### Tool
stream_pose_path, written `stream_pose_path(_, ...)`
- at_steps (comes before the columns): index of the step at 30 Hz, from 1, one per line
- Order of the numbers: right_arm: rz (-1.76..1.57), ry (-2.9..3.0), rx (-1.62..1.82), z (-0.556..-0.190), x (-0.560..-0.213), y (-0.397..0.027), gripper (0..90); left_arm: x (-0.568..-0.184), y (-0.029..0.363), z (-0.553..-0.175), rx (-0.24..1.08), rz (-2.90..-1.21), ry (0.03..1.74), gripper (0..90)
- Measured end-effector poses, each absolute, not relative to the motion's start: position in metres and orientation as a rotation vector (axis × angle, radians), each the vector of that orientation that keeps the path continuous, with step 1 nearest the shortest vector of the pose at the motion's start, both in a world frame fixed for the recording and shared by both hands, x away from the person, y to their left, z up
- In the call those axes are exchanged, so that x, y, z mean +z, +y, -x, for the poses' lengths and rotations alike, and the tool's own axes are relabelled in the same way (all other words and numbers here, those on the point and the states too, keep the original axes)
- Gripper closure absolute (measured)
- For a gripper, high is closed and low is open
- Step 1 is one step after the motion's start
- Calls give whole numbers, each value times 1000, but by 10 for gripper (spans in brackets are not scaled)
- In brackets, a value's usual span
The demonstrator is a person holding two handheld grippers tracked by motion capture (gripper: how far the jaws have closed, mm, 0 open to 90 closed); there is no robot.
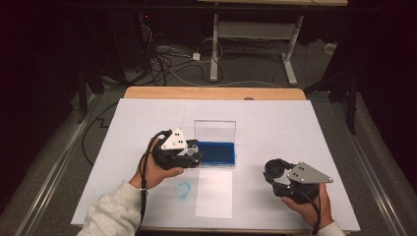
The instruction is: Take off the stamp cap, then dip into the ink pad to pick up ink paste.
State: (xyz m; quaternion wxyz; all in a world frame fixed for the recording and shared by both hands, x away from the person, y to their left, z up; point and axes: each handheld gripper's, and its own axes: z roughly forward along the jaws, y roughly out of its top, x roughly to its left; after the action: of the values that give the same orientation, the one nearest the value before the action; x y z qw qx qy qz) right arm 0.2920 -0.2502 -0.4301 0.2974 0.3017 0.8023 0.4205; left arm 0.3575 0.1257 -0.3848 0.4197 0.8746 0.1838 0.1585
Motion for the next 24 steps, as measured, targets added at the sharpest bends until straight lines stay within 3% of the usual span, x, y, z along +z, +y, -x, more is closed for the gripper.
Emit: stream_pose_path(24, -811, 2171, 1096, -294, -437, -246, 387, -379, 110, -372, 387, -2224, 451, 546)
